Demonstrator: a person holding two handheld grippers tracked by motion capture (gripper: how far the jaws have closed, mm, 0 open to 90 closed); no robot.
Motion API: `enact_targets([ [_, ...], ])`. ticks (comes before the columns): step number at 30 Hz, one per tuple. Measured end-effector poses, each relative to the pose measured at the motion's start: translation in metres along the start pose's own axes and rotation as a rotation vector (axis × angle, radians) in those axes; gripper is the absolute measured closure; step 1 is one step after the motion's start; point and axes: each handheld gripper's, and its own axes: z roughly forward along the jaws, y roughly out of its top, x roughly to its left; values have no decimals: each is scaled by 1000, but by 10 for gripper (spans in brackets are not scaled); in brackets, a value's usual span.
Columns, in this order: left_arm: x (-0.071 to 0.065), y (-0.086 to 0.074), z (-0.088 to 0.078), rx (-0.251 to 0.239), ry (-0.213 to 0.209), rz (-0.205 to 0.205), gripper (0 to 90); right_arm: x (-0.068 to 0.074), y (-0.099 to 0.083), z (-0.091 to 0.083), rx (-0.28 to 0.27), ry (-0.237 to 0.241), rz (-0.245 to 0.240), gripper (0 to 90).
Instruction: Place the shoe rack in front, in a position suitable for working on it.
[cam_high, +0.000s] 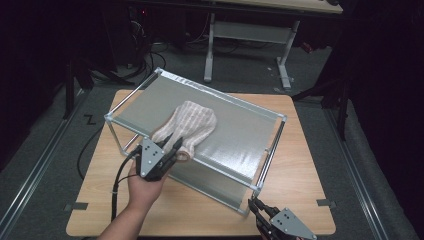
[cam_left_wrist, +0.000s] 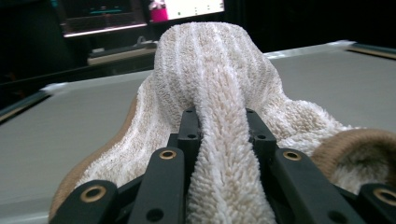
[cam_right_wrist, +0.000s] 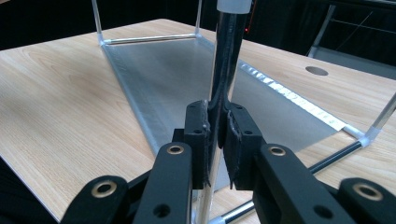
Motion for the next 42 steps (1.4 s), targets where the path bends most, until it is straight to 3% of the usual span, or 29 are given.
enact_targets([
  [1, -13, 2, 1, -7, -27, 9, 730, 0, 0, 0, 0, 1, -1, 802],
  [2, -13, 2, 1, -7, -27, 9, 730, 0, 0, 0, 0, 1, -1, 802],
  [6, -40, 5, 3, -24, -84, 20, 729, 0, 0, 0, 0, 1, -1, 802],
  [7, -53, 7, 4, -31, -110, 30, 729, 0, 0, 0, 0, 1, -2, 802],
  [8, -53, 7, 4, -31, -110, 30, 729, 0, 0, 0, 0, 1, -2, 802],
  [9, -65, 9, 4, -33, -135, 49, 729, 0, 0, 0, 0, 2, -3, 802],
  [10, -65, 9, 4, -33, -135, 49, 728, 0, 0, 0, 0, 2, -3, 802],
  [11, -77, 10, 4, -42, -161, 49, 728, 0, 0, 0, 1, 2, -3, 802],
  [14, -87, 11, 4, -51, -183, 53, 727, 0, 0, 0, 1, 3, -5, 802],
  [15, -98, 13, 3, -57, -201, 67, 727, 0, 0, 0, 1, 5, -4, 802],
  [16, -98, 13, 3, -57, -201, 67, 727, 0, 0, 0, 1, 5, -4, 802],
  [17, -107, 14, 3, -64, -219, 78, 727, 0, 0, 0, 1, 5, -4, 801],
  [18, -107, 14, 3, -64, -219, 78, 726, 0, 0, 0, 1, 5, -4, 801],
  [21, -124, 16, 1, -79, -244, 101, 724, 0, 0, 0, 3, 7, -9, 801],
  [27, -135, 18, -1, -87, -272, 116, 719, 0, 0, 0, 3, 8, -9, 801],
  [32, -138, 18, -2, -91, -269, 133, 719, 0, 0, 0, 3, 8, -9, 801],
  [38, -127, 15, 1, -89, -248, 122, 725, 0, 0, -1, 3, 9, -7, 802],
  [42, -113, 12, 3, -85, -227, 102, 726, 0, 0, 0, 4, 6, -6, 802],
])
